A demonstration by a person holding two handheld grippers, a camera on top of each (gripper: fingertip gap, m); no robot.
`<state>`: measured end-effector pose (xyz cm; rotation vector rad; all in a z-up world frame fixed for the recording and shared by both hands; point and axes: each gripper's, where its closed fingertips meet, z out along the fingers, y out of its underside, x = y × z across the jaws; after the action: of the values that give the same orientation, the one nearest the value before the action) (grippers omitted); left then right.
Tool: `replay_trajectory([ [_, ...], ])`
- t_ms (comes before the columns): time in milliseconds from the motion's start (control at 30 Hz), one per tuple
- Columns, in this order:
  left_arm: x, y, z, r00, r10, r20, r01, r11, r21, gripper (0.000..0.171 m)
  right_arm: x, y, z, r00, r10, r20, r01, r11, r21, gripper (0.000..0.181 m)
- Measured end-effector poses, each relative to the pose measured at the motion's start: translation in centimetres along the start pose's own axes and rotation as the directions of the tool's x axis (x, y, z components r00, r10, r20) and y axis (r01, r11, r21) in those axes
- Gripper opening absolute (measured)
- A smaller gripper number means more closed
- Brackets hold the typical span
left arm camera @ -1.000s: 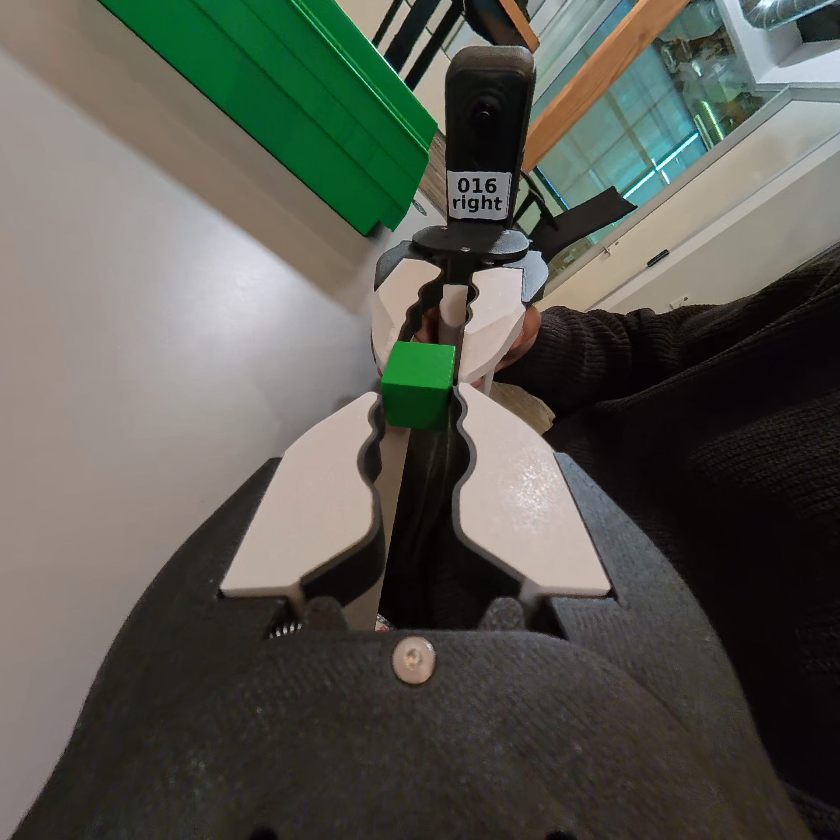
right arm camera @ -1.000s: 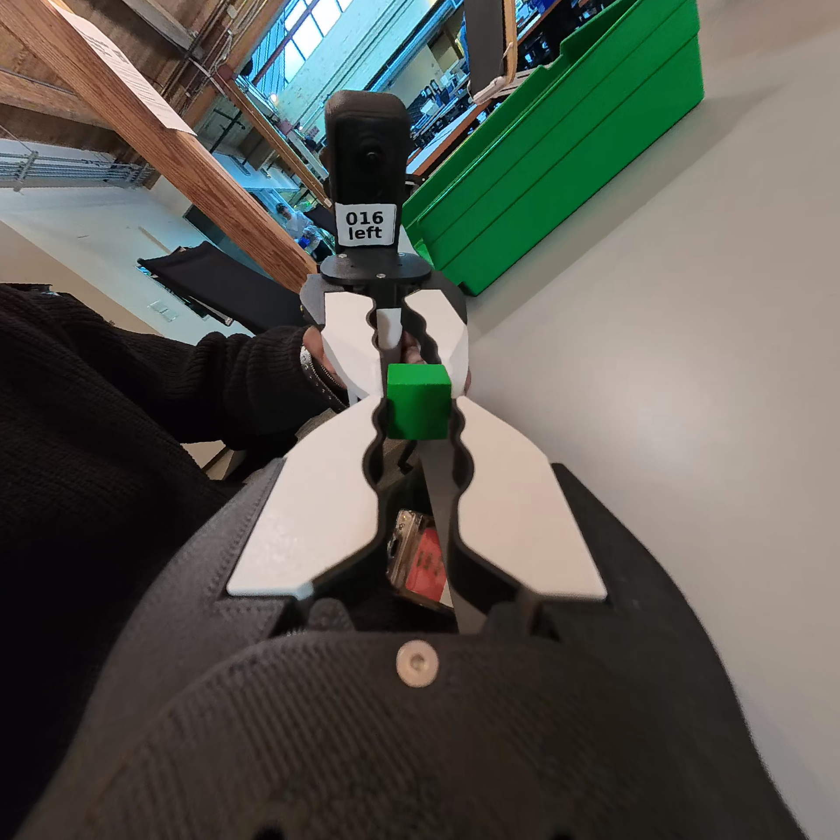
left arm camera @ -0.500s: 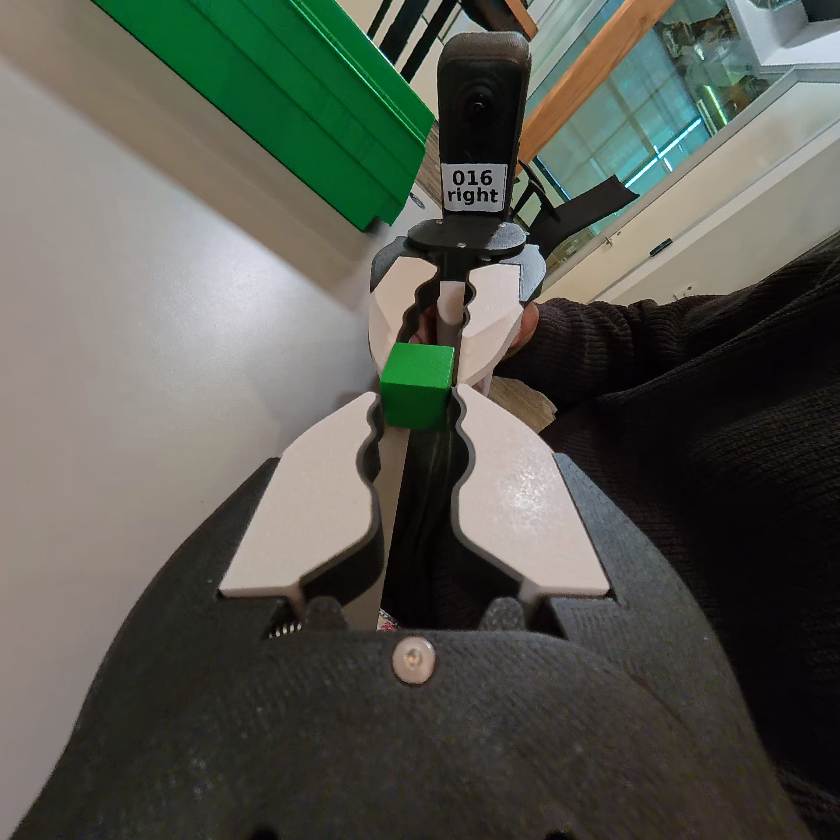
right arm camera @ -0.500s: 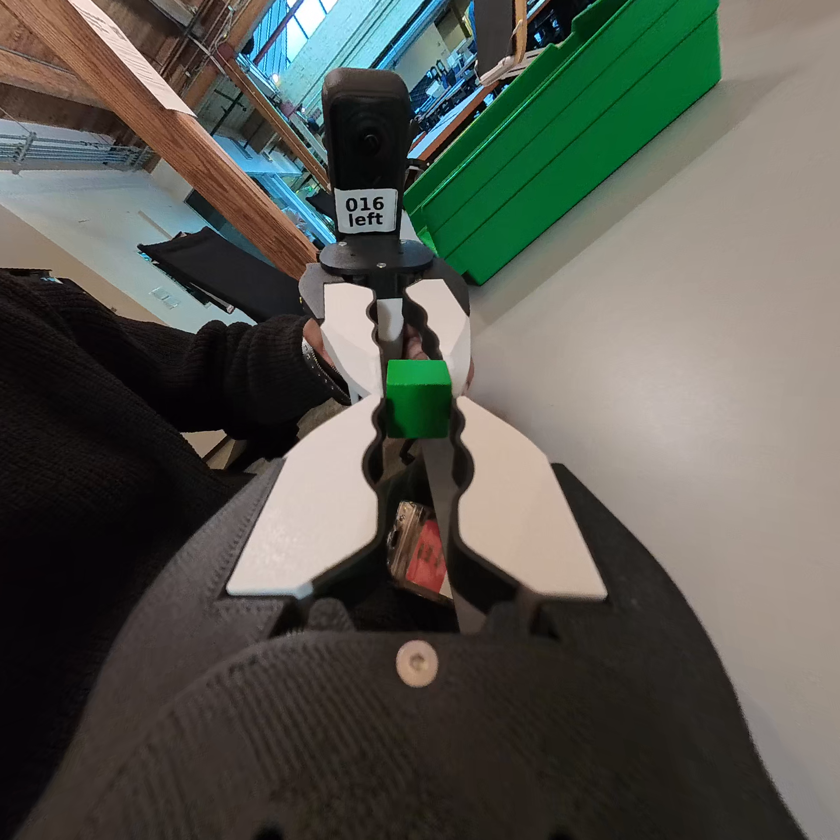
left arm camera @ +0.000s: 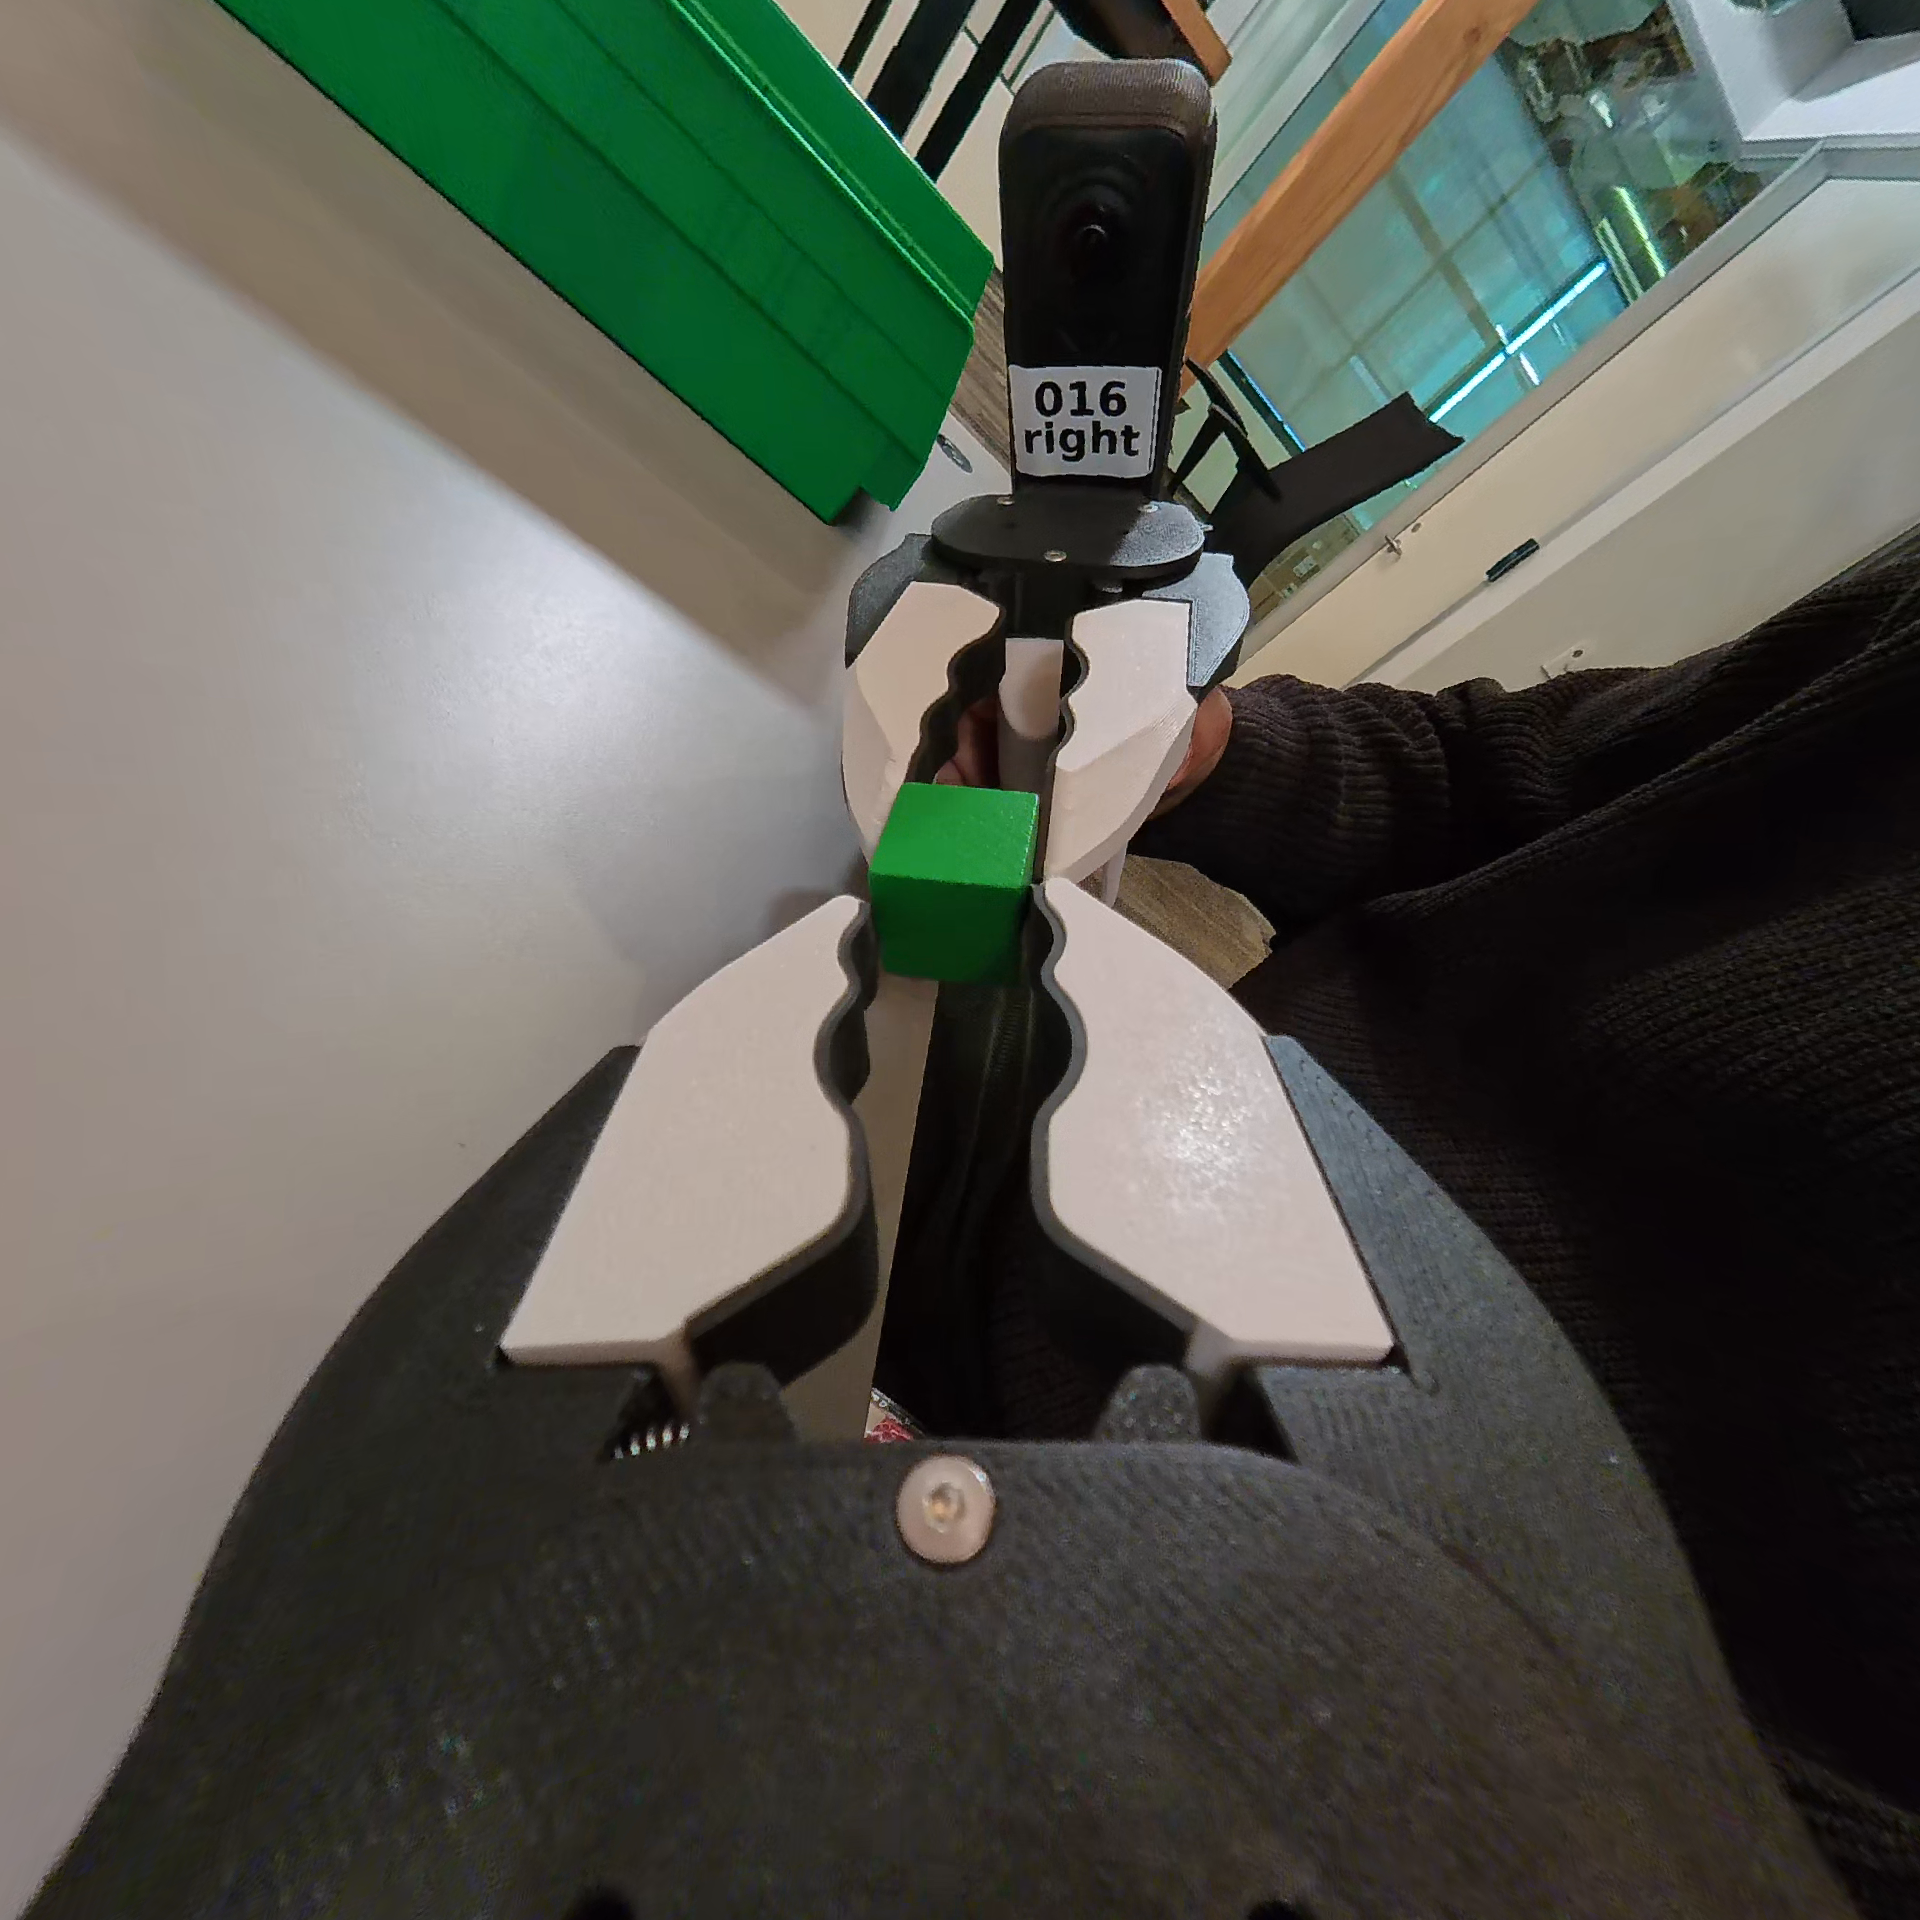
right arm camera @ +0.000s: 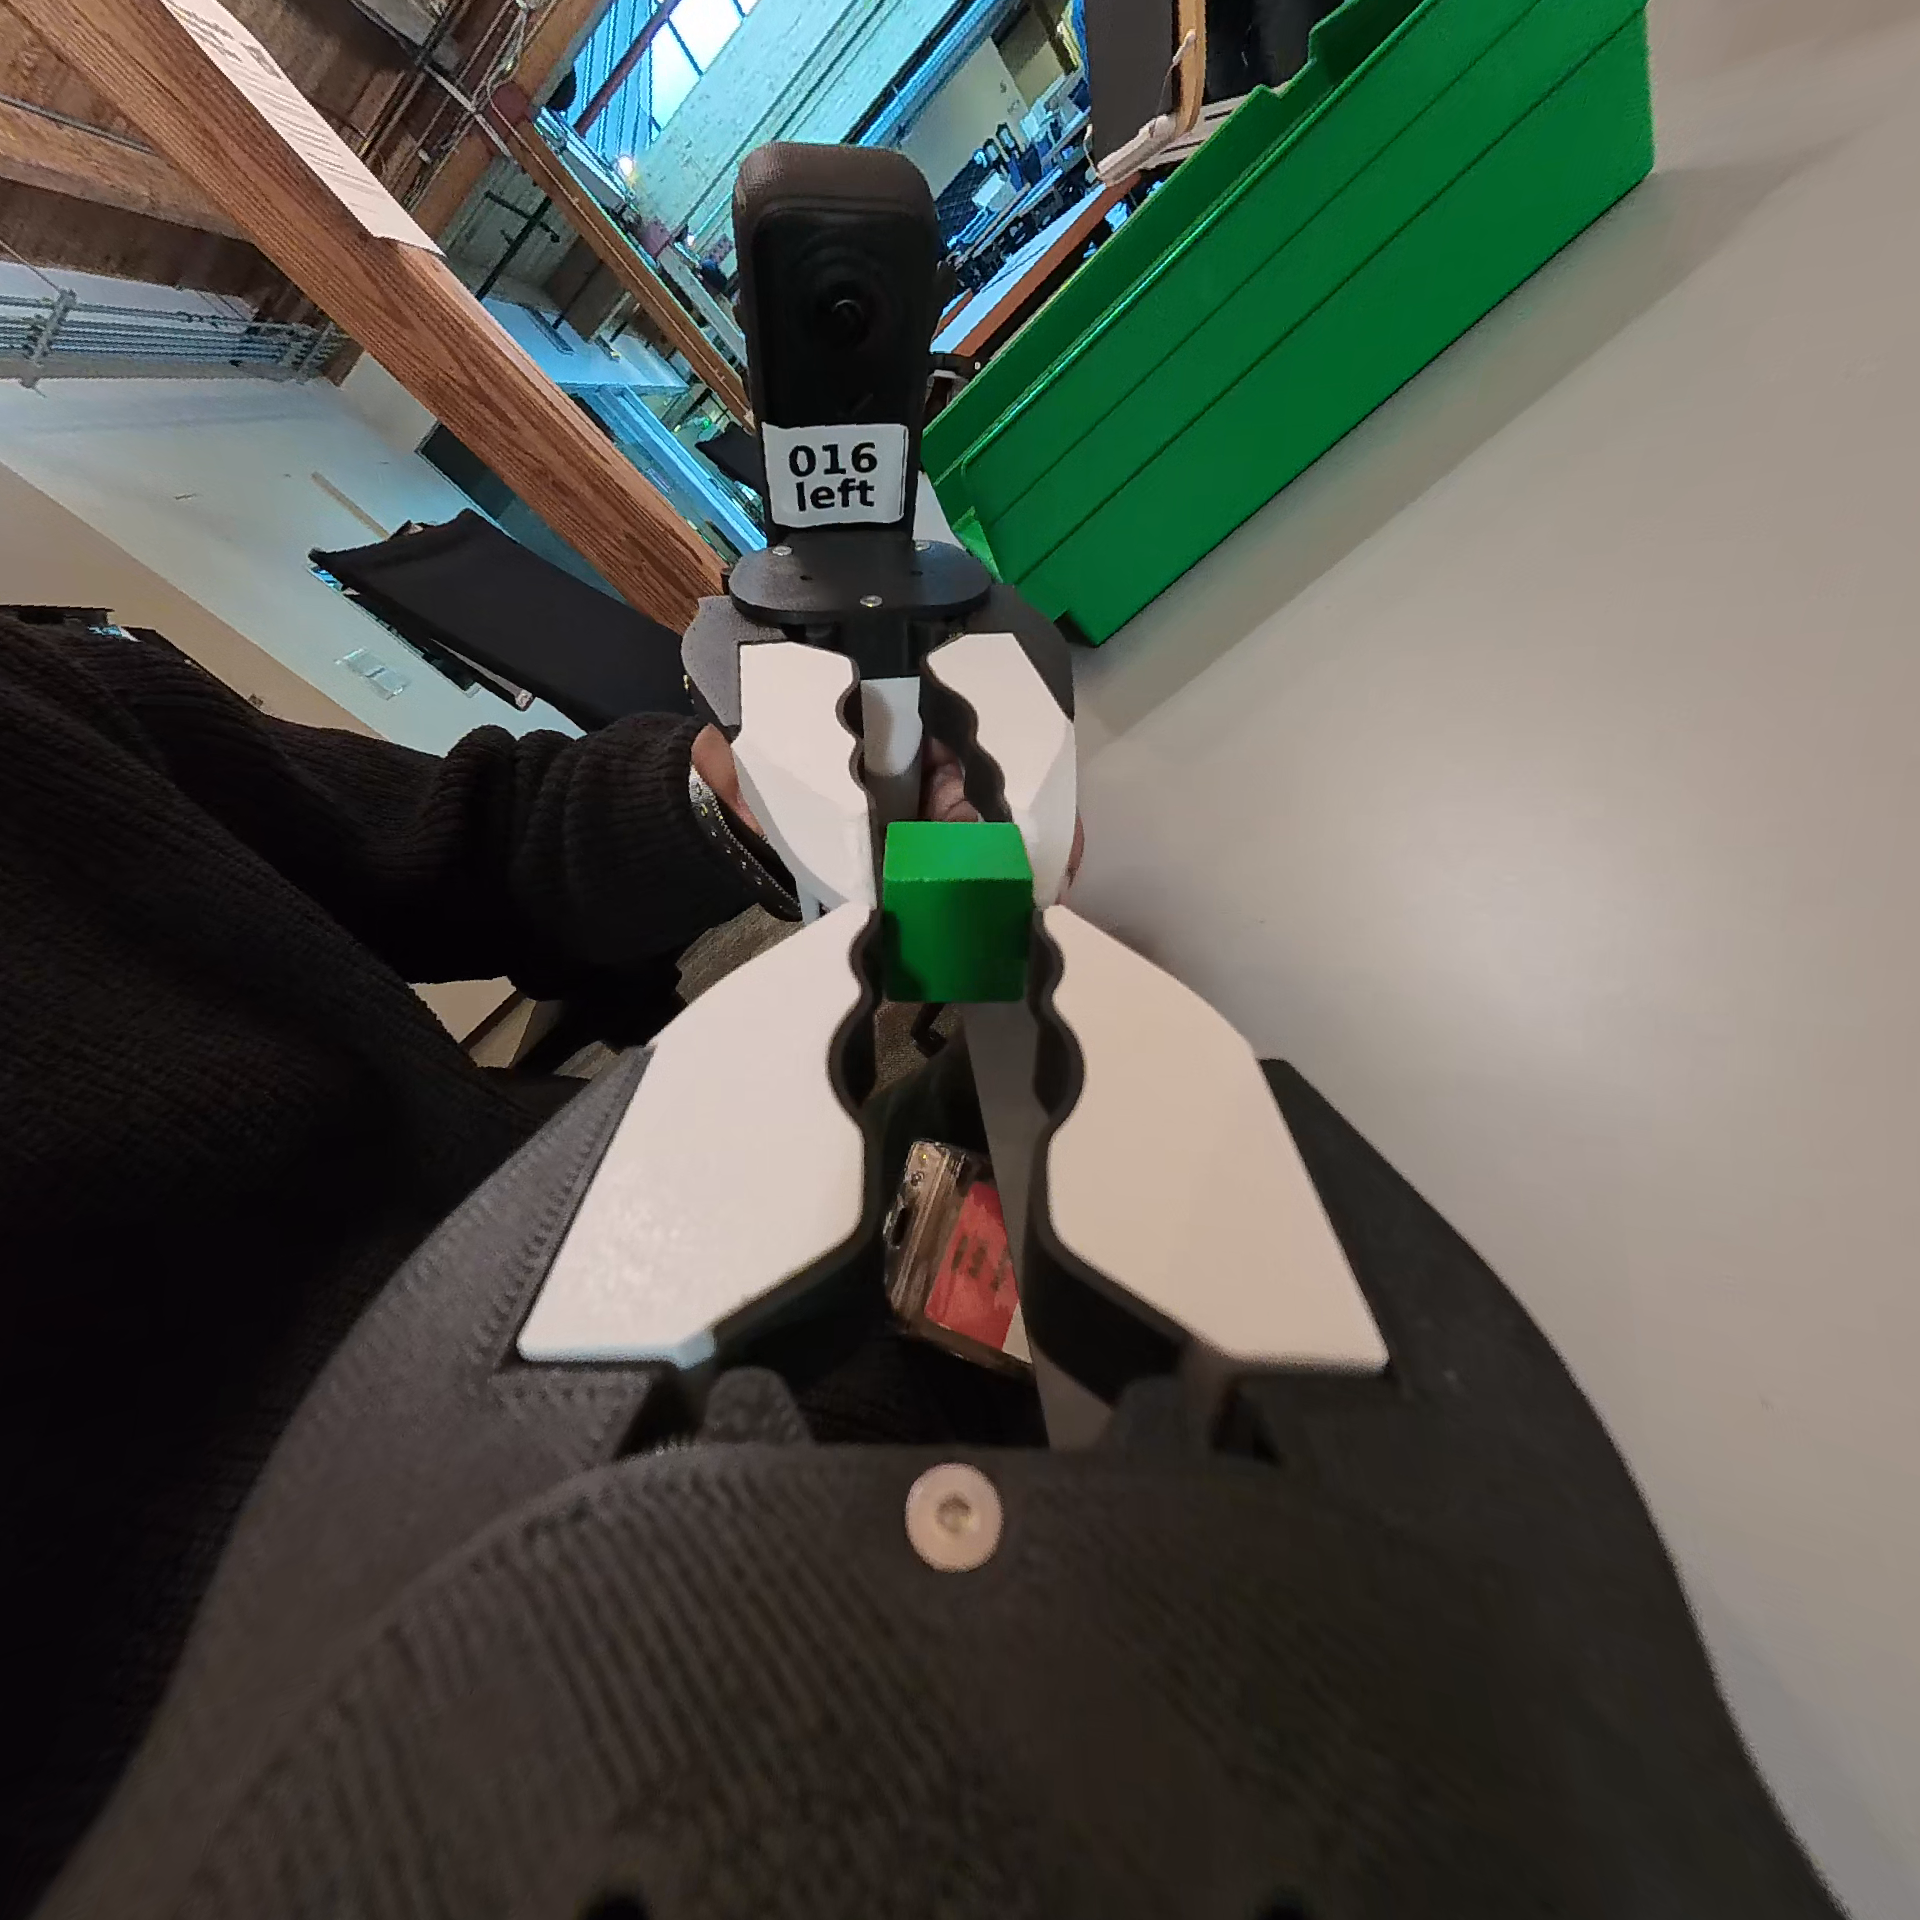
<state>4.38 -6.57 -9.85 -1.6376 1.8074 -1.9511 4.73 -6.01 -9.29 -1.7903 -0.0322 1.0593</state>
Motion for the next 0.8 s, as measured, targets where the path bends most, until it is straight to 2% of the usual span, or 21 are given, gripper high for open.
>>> replay_trajectory([
  [800,-0.04,-0.03,-0.02,1.0,-0.01,-0.006,0.011,1.0,0.004,0.028,0.03,-0.05,-0.04,1.0,-0.006,-0.005,0.006,1.0,0.0,0.026],
])
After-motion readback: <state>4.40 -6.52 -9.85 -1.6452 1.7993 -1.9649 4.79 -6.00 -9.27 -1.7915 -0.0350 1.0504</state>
